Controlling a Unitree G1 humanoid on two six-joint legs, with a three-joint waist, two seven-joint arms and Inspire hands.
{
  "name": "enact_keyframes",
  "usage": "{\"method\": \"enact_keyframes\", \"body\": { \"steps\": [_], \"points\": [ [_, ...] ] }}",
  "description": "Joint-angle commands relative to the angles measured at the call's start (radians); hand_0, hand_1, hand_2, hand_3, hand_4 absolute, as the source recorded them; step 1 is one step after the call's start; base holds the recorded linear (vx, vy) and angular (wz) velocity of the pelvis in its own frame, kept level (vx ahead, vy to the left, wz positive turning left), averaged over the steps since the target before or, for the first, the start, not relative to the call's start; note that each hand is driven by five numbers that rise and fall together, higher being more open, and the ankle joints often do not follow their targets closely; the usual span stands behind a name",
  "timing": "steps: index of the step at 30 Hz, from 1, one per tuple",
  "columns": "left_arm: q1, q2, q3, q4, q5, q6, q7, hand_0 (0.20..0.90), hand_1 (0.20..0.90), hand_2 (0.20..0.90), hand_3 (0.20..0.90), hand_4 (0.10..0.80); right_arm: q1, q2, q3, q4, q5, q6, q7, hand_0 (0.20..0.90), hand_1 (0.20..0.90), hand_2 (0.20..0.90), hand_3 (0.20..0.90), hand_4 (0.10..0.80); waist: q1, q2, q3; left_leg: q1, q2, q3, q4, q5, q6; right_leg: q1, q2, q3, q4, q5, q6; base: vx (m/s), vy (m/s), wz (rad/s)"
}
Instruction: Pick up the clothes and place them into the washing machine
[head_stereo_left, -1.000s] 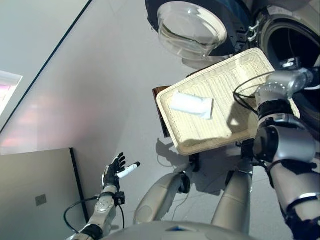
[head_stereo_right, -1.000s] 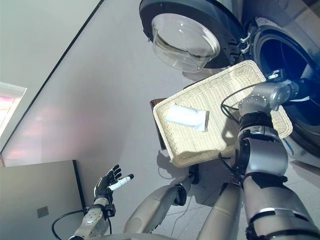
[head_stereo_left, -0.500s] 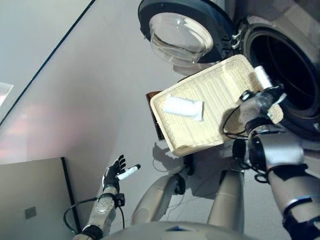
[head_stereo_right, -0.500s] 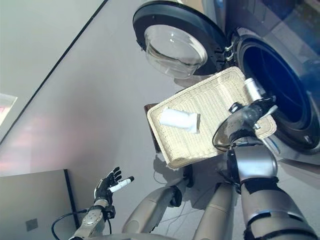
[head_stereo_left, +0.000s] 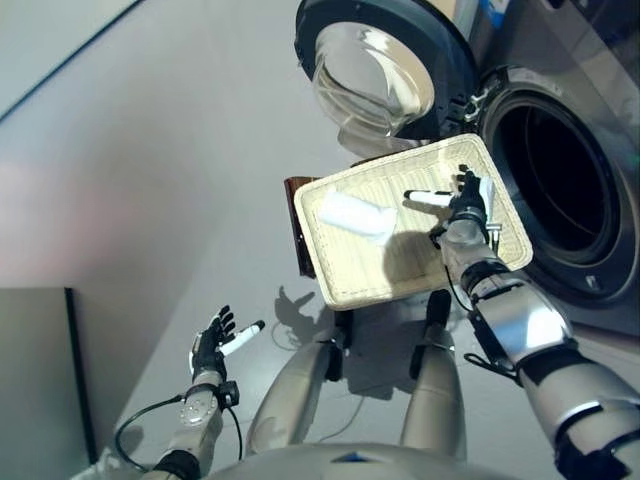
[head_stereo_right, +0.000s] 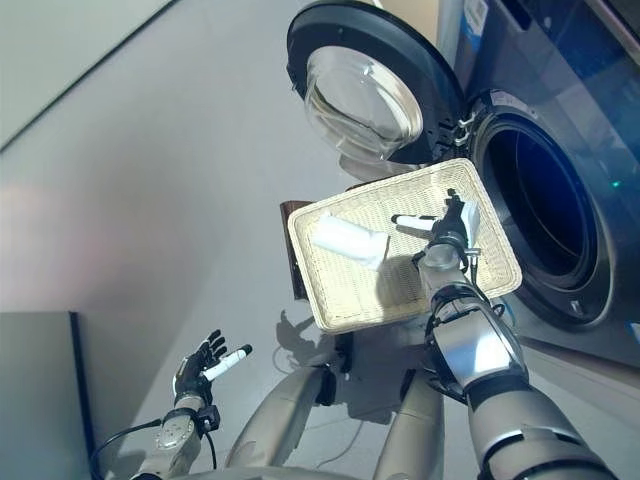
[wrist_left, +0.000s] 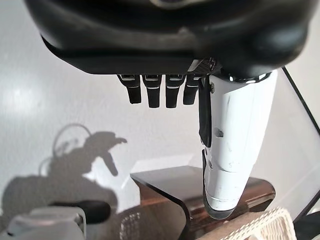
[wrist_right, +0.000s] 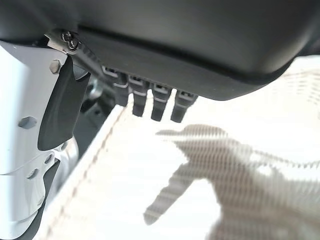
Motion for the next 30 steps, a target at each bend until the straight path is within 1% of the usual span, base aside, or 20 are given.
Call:
{"method": "enact_keyframes", "body": {
  "steps": [1,2,3,4,5,10,13,16,20,22,26,30],
  "points": [
    [-0.006,0.091,0.063,-0.074,0.006,-0.06,0.047,0.9,0.9,0.9,0.9,0.8,-0.057,-0.043,0.033,-0.047,-0.034,-0.039,-0.046,0.9,0.9,0.9,0.9,0.8,0.027,-0.006,0.05,-0.073,0.026,-0.03,-0.033,0.039,-0.072,0.04,0.048,-0.046,0.054,-0.11,-0.058,-0.045,-0.042,0.19],
    [-0.008,0.097,0.063,-0.09,0.015,-0.062,0.052,0.9,0.9,0.9,0.9,0.8,-0.058,-0.037,0.031,-0.041,-0.035,-0.035,-0.057,0.9,0.9,0.9,0.9,0.8,0.027,-0.016,0.058,-0.081,0.027,-0.034,-0.023,0.038,-0.072,0.039,0.049,-0.051,0.059,-0.112,-0.06,-0.028,-0.028,0.17],
    [-0.008,0.097,0.063,-0.09,0.015,-0.062,0.052,0.9,0.9,0.9,0.9,0.8,-0.058,-0.036,0.031,-0.041,-0.035,-0.035,-0.057,0.9,0.9,0.9,0.9,0.8,0.027,-0.016,0.058,-0.082,0.027,-0.034,-0.023,0.038,-0.072,0.039,0.049,-0.051,0.059,-0.112,-0.06,-0.05,-0.032,0.08],
    [-0.016,0.105,0.07,-0.127,0.029,-0.062,0.062,0.9,0.9,0.9,0.9,0.8,-0.054,-0.026,0.019,-0.023,-0.03,-0.036,-0.068,0.9,0.9,0.9,0.9,0.8,0.03,-0.028,0.074,-0.094,0.028,-0.041,-0.008,0.034,-0.072,0.032,0.048,-0.058,0.071,-0.115,-0.063,0.057,-0.036,0.08],
    [-0.014,0.105,0.071,-0.149,0.035,-0.064,0.066,0.9,0.9,0.9,0.9,0.8,-0.049,-0.025,0.01,0.0,-0.019,-0.035,-0.071,0.9,0.9,0.9,0.9,0.8,0.035,-0.035,0.077,-0.093,0.026,-0.051,0.01,-0.003,-0.077,0.035,0.048,-0.056,0.088,-0.15,-0.057,0.039,-0.04,0.13],
    [-0.015,0.125,0.111,-0.221,0.064,-0.068,0.093,0.9,0.9,0.9,0.9,0.8,-0.05,-0.017,-0.002,0.027,-0.011,-0.031,-0.083,0.9,0.9,0.9,0.9,0.8,0.053,-0.055,0.1,-0.135,0.024,-0.065,0.059,-0.021,-0.074,0.01,0.045,-0.072,0.118,-0.162,-0.063,-0.005,-0.009,0.18],
    [-0.02,0.132,0.121,-0.234,0.082,-0.068,0.104,0.9,0.9,0.9,0.9,0.8,-0.038,-0.015,-0.008,0.043,-0.007,-0.025,-0.082,0.9,0.9,0.9,0.9,0.8,0.062,-0.058,0.1,-0.142,0.023,-0.07,0.066,-0.025,-0.073,0.005,0.039,-0.077,0.127,-0.166,-0.062,0.006,0.007,0.04],
    [-0.038,0.144,0.155,-0.277,0.11,-0.069,0.129,0.9,0.9,0.9,0.9,0.8,-0.019,-0.003,-0.019,0.053,-0.003,-0.019,-0.081,0.9,0.9,0.9,0.9,0.8,0.08,-0.069,0.1,-0.151,0.021,-0.083,0.068,-0.027,-0.073,0.004,0.032,-0.09,0.128,-0.171,-0.062,0.013,-0.002,0.12],
    [-0.061,0.154,0.175,-0.28,0.127,-0.07,0.147,0.9,0.9,0.9,0.9,0.8,-0.015,0.012,-0.021,0.054,-0.009,-0.015,-0.08,0.9,0.9,0.9,0.9,0.8,0.096,-0.079,0.102,-0.156,0.016,-0.09,0.068,-0.027,-0.073,0.006,0.026,-0.101,0.127,-0.171,-0.061,0.022,-0.001,0.14],
    [-0.053,0.151,0.177,-0.312,0.136,-0.068,0.147,0.9,0.9,0.9,0.9,0.8,-0.014,0.019,-0.02,0.05,-0.009,-0.016,-0.078,0.9,0.9,0.9,0.9,0.8,0.104,-0.08,0.106,-0.158,0.015,-0.096,0.065,-0.025,-0.072,0.005,0.021,-0.107,0.128,-0.17,-0.059,0.015,0.003,0.07],
    [-0.055,0.148,0.174,-0.296,0.141,-0.068,0.15,0.9,0.9,0.9,0.9,0.8,-0.016,0.026,-0.019,0.042,-0.008,-0.02,-0.082,0.9,0.9,0.9,0.9,0.8,0.112,-0.083,0.112,-0.161,0.01,-0.103,0.066,-0.024,-0.071,0.005,0.015,-0.113,0.129,-0.172,-0.057,0.023,0.0,0.08],
    [-0.055,0.15,0.159,-0.274,0.148,-0.072,0.158,0.9,0.9,0.9,0.9,0.8,-0.019,0.032,0.005,0.012,-0.062,-0.024,-0.128,0.9,0.9,0.9,0.9,0.8,0.118,-0.09,0.115,-0.159,0.004,-0.108,0.061,-0.024,-0.07,0.015,0.007,-0.126,0.126,-0.172,-0.052,0.041,0.017,0.16]
  ]
}}
